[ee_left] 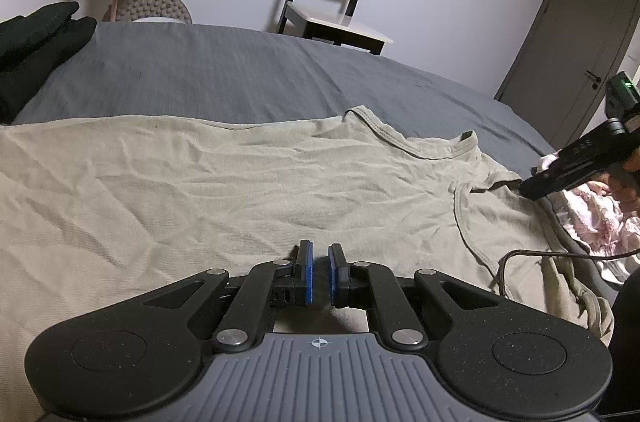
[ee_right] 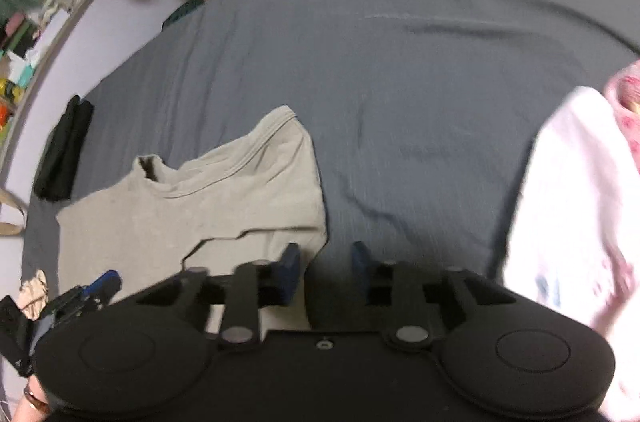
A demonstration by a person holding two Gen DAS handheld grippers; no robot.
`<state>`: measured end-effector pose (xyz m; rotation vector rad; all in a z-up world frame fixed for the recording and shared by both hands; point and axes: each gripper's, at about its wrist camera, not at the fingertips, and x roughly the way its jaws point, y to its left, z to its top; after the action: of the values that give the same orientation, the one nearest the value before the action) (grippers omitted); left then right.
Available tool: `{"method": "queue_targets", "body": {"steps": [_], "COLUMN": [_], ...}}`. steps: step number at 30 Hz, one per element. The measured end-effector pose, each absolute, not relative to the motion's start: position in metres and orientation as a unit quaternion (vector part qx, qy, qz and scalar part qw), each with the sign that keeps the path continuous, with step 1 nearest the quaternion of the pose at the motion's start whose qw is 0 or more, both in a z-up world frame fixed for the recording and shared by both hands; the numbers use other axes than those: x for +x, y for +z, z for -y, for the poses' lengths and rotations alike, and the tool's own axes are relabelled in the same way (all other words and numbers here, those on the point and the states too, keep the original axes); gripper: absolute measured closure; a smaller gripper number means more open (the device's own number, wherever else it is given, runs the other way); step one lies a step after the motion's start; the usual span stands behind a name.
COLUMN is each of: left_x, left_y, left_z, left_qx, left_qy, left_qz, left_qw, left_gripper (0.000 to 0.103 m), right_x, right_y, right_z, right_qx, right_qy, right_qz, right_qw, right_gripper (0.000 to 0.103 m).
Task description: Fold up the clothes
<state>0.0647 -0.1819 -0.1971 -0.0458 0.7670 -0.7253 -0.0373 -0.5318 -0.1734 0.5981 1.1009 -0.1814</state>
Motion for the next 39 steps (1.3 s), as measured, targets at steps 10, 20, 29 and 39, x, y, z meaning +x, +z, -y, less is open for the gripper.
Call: {"method": "queue_targets", "body": {"steps": [10,20,29,39], "left_x": [0.065,0.063,0.051,0.002], "left_y": [-0.198,-0.196,-0.164,-0.045], "left_z": [0.179,0.182,0.165,0.103], "left_qx": [-0.021,-0.029,-0.027,-0.053], "left_qy": [-0.351,-0.34,-0.321,-0.299], "left_qz": [-0.362,-0.366,-0.39,-0.338], "left_qw": [0.863,0.866,0.862,0.891], "left_gripper": [0.095,0.095,0.095,0.095], "right_x": [-0.025,-0.032,-0.101,-0.158], "right_y": [-0.173,-0.171,-0.098,0.028], "right_z": [0.517,0.524,0.5,0.405], "right_qx": [0.199,0.233,0.231,0.282], "right_qy": [-0.124,-0.114,-0.09,0.001], "right_qz": [-0.49,-0.489,-0.439,-0.278], "right_qw": [0.839,0.833,0.864,0.918], "right_gripper": [0.099,0.049,0.041,0.035]}}
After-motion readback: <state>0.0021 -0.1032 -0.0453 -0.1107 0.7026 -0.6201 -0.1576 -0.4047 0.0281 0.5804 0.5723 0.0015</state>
